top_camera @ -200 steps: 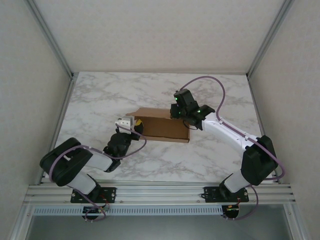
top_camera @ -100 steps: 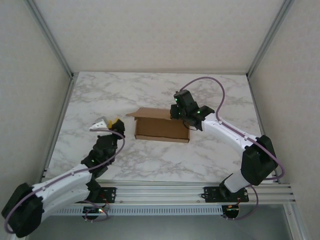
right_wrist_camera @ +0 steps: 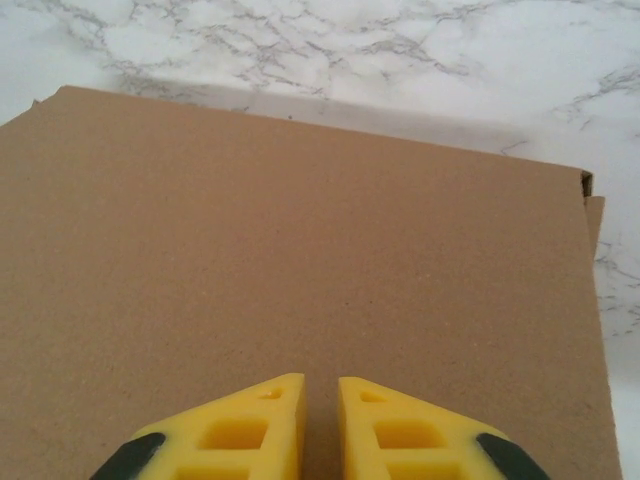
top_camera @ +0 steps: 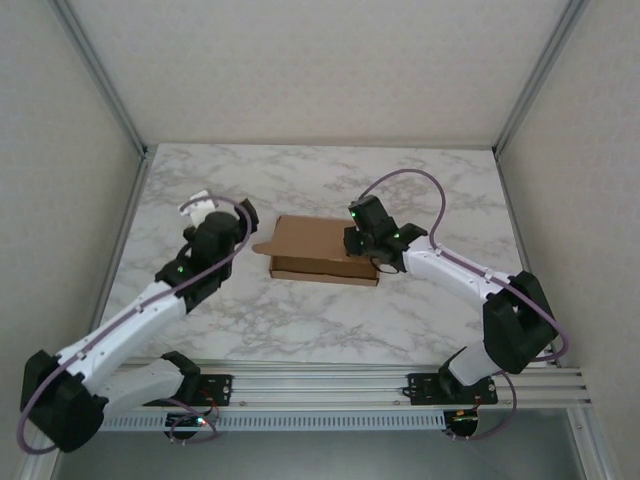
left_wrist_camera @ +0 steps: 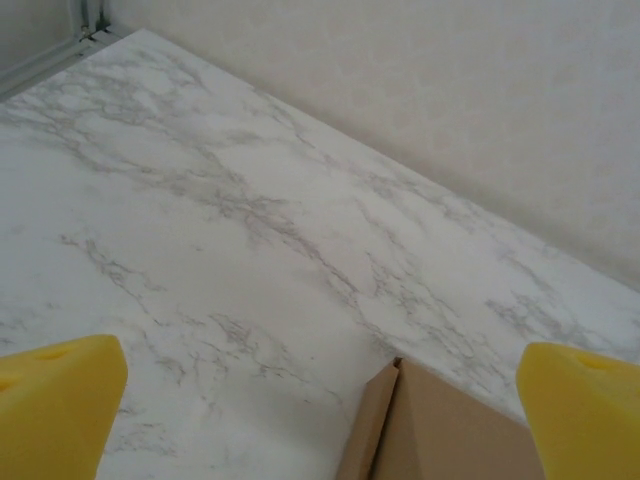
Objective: Fold the paper box
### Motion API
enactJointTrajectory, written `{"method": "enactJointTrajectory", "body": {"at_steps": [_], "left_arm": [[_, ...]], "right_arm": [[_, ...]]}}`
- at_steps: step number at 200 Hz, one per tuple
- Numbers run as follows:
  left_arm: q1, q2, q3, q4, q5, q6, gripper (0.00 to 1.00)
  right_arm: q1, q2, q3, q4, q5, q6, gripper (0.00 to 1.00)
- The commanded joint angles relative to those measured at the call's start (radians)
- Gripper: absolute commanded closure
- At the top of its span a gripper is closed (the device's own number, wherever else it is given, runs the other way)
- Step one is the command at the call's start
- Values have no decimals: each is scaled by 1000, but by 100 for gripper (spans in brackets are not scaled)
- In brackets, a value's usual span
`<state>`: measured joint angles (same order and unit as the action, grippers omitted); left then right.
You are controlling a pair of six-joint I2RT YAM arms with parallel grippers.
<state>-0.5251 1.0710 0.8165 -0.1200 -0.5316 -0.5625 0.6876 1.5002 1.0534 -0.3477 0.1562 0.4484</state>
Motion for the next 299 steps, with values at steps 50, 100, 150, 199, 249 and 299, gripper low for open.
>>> {"method": "enactJointTrajectory", "body": {"at_steps": [50, 100, 150, 199, 249, 299], "left_arm": [[102, 74, 52, 36, 400, 48, 0], [98, 325, 163, -69, 560, 111, 3], [99, 379, 113, -17, 576, 100, 13], [117, 454, 76, 3, 542, 10, 12], [116, 460, 8, 73, 604, -39, 12], [116, 470, -48, 118, 637, -81, 13]], "right_arm": [[13, -50, -115, 83, -87, -51, 75], [12, -58, -202, 168, -113, -57, 70], [8, -162, -229, 167, -35, -46, 58], [-73, -215, -158, -27, -58, -38, 34], [-205, -215, -208, -73, -145, 24, 21], [-290, -172, -258, -8, -274, 67, 22]]}}
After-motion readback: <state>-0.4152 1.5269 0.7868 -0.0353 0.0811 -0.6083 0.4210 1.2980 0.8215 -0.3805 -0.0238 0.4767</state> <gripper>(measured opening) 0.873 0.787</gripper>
